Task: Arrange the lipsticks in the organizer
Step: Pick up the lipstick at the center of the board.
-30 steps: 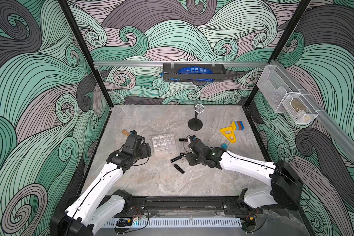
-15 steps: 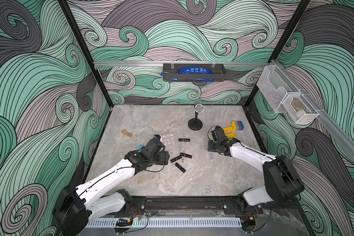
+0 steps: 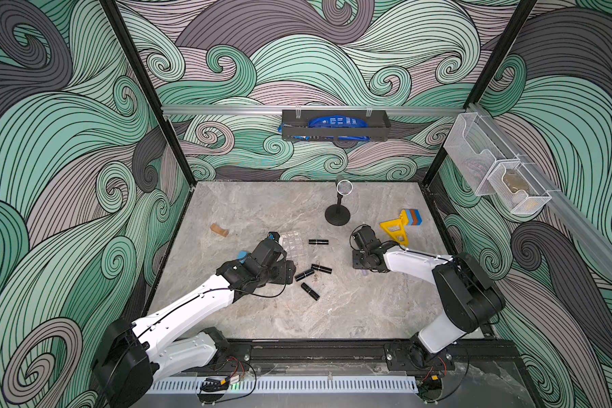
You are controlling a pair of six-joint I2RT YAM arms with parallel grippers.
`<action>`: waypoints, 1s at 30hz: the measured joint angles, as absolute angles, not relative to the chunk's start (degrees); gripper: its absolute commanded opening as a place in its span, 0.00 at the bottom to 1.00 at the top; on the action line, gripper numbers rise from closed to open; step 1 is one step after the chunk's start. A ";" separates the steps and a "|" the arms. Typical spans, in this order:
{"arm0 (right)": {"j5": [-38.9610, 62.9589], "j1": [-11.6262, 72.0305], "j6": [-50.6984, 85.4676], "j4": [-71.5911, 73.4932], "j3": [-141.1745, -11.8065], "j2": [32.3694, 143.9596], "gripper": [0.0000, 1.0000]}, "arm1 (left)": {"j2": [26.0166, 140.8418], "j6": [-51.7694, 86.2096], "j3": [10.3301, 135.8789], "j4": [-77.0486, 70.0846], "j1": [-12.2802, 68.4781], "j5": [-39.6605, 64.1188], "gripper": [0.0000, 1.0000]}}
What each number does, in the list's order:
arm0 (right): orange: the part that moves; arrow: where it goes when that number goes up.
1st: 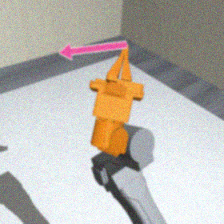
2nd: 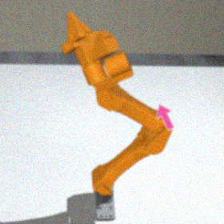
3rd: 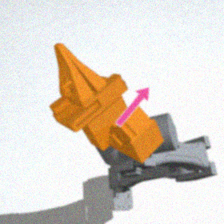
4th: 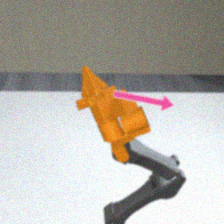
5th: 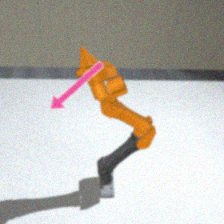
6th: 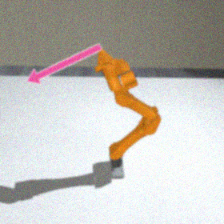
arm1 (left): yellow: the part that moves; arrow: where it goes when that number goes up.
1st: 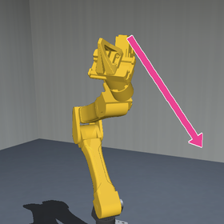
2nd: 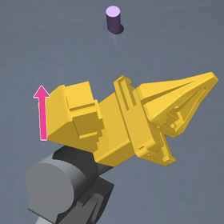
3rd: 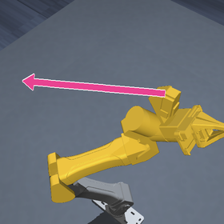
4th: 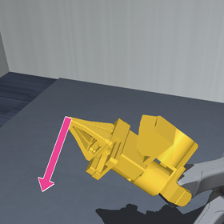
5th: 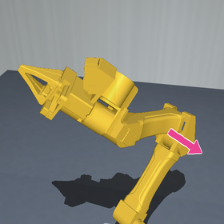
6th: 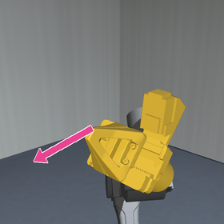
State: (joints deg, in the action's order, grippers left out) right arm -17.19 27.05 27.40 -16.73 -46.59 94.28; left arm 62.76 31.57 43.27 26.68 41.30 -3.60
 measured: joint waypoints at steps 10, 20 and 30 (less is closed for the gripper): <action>-14.81 28.62 28.27 -15.68 -46.30 92.36 0.15 | 59.96 31.18 43.27 27.51 41.12 -6.20 0.79; -6.70 52.42 22.52 -6.52 -43.44 71.50 0.14 | 56.75 28.62 46.85 32.64 31.77 3.14 0.71; -9.37 60.97 6.24 13.76 -32.53 64.31 0.09 | 52.69 28.03 49.60 35.20 27.86 19.92 0.60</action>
State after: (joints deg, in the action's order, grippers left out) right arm -9.37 60.97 6.24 13.76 -32.53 64.31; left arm 52.69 28.03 49.60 35.20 27.86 19.92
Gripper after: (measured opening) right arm 0.191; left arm 0.605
